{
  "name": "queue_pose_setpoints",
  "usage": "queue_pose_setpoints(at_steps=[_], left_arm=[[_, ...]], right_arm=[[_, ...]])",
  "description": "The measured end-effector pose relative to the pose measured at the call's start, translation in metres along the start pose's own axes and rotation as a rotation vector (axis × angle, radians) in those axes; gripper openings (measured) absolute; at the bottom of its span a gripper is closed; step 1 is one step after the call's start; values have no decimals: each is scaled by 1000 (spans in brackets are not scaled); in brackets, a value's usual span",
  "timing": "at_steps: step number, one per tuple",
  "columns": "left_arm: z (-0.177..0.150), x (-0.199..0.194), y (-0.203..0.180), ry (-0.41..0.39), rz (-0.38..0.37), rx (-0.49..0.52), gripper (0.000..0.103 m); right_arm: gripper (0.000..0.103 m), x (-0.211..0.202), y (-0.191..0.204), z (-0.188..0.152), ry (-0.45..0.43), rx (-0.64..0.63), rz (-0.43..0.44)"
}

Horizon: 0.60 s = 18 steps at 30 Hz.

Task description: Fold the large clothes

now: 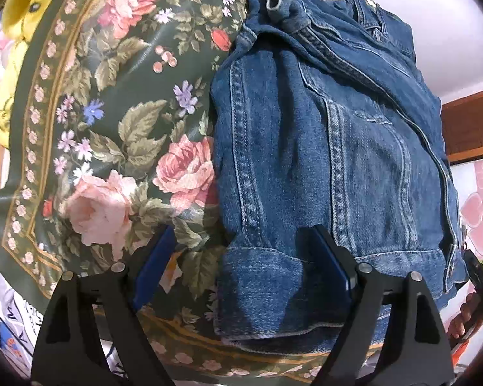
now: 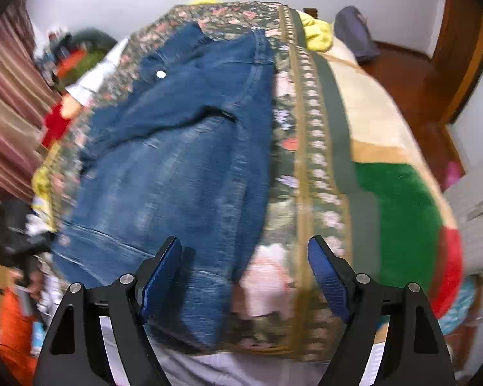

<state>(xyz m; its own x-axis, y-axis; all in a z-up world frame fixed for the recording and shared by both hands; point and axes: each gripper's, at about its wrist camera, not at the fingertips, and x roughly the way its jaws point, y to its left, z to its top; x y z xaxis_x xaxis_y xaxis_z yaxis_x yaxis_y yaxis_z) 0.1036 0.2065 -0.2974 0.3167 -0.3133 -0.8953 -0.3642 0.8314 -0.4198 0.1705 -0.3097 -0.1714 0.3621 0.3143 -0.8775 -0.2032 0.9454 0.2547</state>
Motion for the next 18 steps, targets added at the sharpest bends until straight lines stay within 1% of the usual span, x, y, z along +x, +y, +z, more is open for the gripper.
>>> queue_pose_setpoints(at_steps=[1, 2, 3, 4, 5, 6, 7, 8, 9, 10, 11, 12, 14, 18], left_arm=[[1, 2, -2, 1, 4, 8, 80], [0, 0, -5, 0, -10, 24, 75], [1, -1, -6, 1, -27, 31, 64], [0, -2, -9, 0, -45, 37, 50], [0, -4, -12, -5, -66, 47, 46], [-1, -6, -17, -19, -54, 64, 44], [0, -4, -22, -28, -29, 79, 37], [-1, -4, -28, -37, 6, 105, 35], [-1, -4, -33, -42, 22, 119, 31], [0, -6, -39, -53, 43, 137, 26], [-1, -6, -42, -63, 54, 148, 25], [0, -10, -49, -85, 76, 167, 22], [2, -20, -60, -134, 107, 203, 20], [9, -49, -81, -246, 129, 278, 18]], right_arm=[[77, 2, 3, 0, 8, 11, 27], [73, 6, 6, 0, 22, 15, 43], [72, 13, 10, -1, 37, 13, 40], [72, 19, 13, -2, 37, 7, 18], [72, 22, 17, -3, 29, 6, 1], [69, 23, 20, -4, 12, 8, -11], [65, 23, 23, -5, -5, 3, -14], [56, 22, 27, -5, -15, -17, -13], [46, 21, 32, -4, -26, -56, -13], [43, 21, 37, -4, -29, -87, -12], [37, 23, 42, -2, -32, -116, -18], [27, 23, 45, 1, -35, -135, -21], [21, 22, 50, 8, -45, -155, -18], [18, 20, 51, 24, -70, -141, 22]])
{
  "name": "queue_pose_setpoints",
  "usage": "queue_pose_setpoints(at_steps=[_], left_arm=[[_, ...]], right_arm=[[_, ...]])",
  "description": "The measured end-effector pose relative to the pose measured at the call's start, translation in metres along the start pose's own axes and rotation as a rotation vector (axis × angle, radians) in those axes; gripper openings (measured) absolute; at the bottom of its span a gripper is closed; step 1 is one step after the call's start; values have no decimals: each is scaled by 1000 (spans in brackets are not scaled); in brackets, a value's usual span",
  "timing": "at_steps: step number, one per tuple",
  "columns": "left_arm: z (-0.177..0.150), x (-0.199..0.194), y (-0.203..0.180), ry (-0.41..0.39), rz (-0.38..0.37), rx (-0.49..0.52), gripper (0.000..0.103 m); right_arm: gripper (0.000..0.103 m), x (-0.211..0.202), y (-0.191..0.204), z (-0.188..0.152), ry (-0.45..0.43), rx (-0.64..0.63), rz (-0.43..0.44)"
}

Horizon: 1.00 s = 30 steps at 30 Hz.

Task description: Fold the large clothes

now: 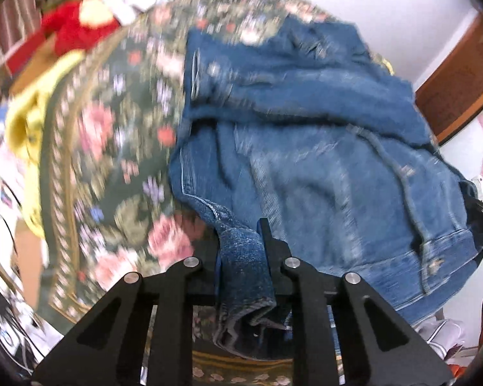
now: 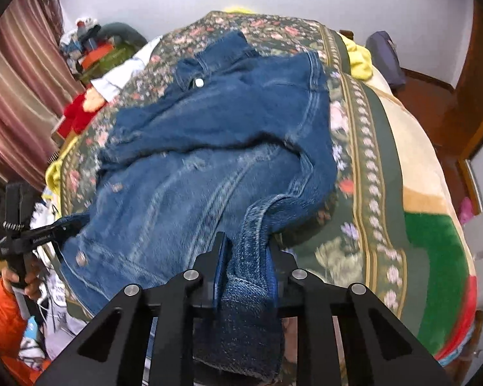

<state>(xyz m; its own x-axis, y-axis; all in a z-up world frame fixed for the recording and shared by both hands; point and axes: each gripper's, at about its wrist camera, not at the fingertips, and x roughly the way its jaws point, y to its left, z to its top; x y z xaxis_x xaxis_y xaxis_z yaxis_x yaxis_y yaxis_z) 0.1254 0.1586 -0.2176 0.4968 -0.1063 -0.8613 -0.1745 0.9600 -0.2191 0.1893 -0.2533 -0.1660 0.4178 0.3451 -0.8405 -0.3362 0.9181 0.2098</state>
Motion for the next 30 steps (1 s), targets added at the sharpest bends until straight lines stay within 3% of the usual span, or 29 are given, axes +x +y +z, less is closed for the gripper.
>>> queue_pose_setpoints(at_steps=[8, 14, 21, 30], left_arm=[[53, -37, -1, -145, -38, 6, 18], [126, -32, -4, -243, -2, 37, 18], [204, 12, 8, -214, -1, -76, 18], [246, 101, 27, -97, 57, -158, 18]], right_arm=[[18, -22, 5, 45, -121, -39, 5], [18, -17, 7, 98, -232, -79, -45], [18, 22, -11, 179, -280, -6, -126], [18, 108, -28, 258, -189, 25, -177]])
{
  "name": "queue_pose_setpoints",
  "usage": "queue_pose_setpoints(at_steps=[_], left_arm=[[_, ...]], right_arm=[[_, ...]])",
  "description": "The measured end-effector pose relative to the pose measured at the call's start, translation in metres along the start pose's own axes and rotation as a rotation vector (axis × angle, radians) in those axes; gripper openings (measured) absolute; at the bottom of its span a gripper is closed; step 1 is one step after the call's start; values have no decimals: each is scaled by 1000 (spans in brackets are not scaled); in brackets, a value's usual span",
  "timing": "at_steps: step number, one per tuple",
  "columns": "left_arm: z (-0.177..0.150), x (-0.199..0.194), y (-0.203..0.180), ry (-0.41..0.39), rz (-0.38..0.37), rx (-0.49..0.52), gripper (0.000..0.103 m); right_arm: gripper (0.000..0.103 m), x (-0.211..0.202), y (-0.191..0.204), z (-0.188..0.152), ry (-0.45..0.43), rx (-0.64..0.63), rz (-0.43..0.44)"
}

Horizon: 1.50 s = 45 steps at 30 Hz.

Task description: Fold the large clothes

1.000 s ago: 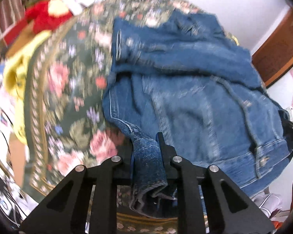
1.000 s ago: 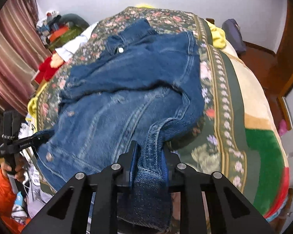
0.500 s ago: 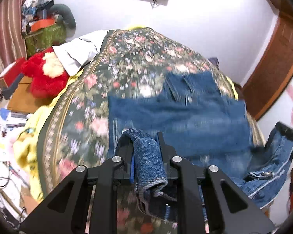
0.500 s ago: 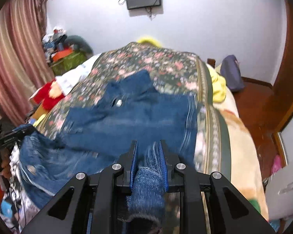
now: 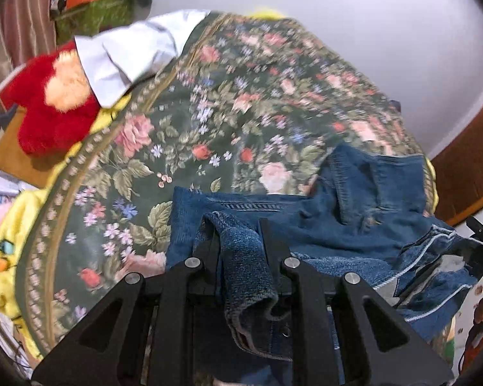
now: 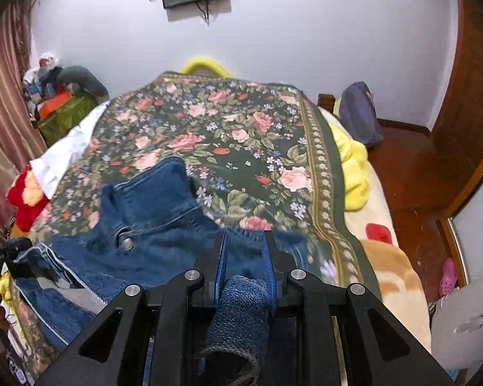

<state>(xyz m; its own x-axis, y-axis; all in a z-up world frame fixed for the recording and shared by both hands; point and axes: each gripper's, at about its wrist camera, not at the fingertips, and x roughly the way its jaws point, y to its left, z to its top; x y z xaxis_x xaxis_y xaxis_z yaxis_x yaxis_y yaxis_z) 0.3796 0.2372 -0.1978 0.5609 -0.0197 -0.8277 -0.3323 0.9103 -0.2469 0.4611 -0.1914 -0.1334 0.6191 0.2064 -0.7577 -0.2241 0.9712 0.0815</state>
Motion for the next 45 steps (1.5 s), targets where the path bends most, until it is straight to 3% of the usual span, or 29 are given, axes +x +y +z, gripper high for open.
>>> queue_pose_setpoints(at_steps=[6, 8, 11, 13, 15, 18, 19, 20, 24, 30, 36, 40, 45], left_arm=[[12, 51, 16, 83, -13, -76, 22], [11, 59, 18, 95, -2, -65, 24], [10, 65, 24, 124, -27, -63, 26], [12, 60, 25, 134, -47, -55, 27], [19, 48, 24, 111, -34, -58, 34], [33, 14, 20, -31, 54, -28, 59], [36, 3, 19, -71, 83, -14, 63], [40, -12, 16, -113, 123, 10, 63], [38, -41, 5, -153, 182, 120, 64], [-14, -50, -29, -101, 197, 358, 74], [-71, -16, -65, 6, 207, 553, 76], [-77, 19, -71, 86, 189, 521, 77], [-50, 48, -60, 79, 237, 445, 77]], right_arm=[[18, 60, 5, 20, 51, -29, -40], [18, 71, 2, 20, 42, -42, -81], [19, 76, -16, 22, 4, -58, -218], [19, 73, -36, 25, 14, -26, -226], [19, 65, -54, 26, 25, 12, -206], [19, 44, -70, 24, 26, 22, -144], [19, 36, -71, 23, 21, 13, -136], [19, 25, -70, 20, 14, -9, -130], [19, -13, -46, 5, -4, -122, -84], [19, -47, 4, -32, -8, -268, -4], [19, -34, 46, -65, 66, -346, 52], [19, -4, 65, -79, 144, -369, 53], [19, 34, 72, -78, 206, -397, 13]])
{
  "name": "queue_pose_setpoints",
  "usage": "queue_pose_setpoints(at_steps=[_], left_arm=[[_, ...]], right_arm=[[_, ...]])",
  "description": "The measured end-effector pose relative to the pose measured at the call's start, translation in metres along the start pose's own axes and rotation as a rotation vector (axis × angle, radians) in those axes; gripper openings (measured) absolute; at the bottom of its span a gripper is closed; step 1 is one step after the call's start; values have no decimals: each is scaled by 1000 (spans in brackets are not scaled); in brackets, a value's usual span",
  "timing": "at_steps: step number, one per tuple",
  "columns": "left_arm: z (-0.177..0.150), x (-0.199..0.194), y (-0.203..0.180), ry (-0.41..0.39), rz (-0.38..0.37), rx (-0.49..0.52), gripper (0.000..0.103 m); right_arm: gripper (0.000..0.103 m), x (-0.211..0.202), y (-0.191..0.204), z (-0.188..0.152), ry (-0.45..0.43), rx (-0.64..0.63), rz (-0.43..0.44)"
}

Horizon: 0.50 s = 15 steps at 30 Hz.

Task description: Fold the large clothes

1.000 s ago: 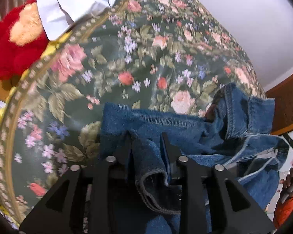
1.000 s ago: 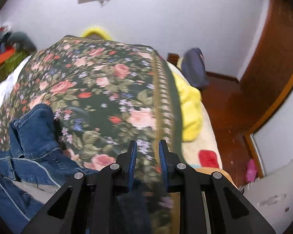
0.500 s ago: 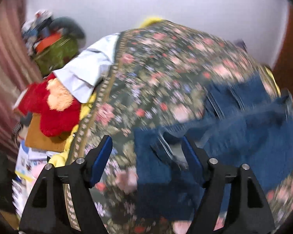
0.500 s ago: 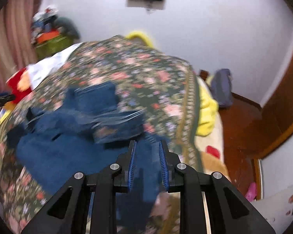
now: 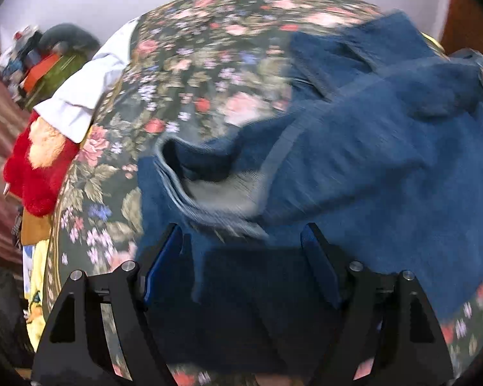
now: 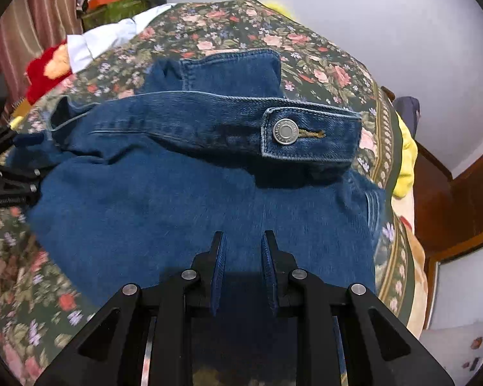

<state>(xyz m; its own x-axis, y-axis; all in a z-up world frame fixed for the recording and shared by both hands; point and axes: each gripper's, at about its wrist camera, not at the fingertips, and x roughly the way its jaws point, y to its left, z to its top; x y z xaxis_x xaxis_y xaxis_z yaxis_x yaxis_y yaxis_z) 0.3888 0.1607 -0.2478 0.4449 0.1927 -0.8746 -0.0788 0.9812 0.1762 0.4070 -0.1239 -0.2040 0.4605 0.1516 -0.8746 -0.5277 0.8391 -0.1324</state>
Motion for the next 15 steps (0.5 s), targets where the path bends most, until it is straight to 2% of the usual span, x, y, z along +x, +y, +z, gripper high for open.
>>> queue_pose_setpoints(at_steps=[2, 4, 6, 9, 15], left_arm=[[10, 16, 12, 19, 16, -41, 79], [23, 32, 27, 37, -3, -83, 81], [33, 38, 36, 33, 6, -113, 82], [50, 44, 45, 23, -20, -155, 83], [80, 61, 45, 48, 37, -172, 84]], right_arm=[[19, 9, -3, 8, 3, 1, -7], [19, 18, -11, 19, 11, 21, -17], [19, 29, -20, 31, 14, 54, -19], [19, 42, -35, 45, 11, 120, -1], [19, 60, -53, 53, 21, 216, 47]])
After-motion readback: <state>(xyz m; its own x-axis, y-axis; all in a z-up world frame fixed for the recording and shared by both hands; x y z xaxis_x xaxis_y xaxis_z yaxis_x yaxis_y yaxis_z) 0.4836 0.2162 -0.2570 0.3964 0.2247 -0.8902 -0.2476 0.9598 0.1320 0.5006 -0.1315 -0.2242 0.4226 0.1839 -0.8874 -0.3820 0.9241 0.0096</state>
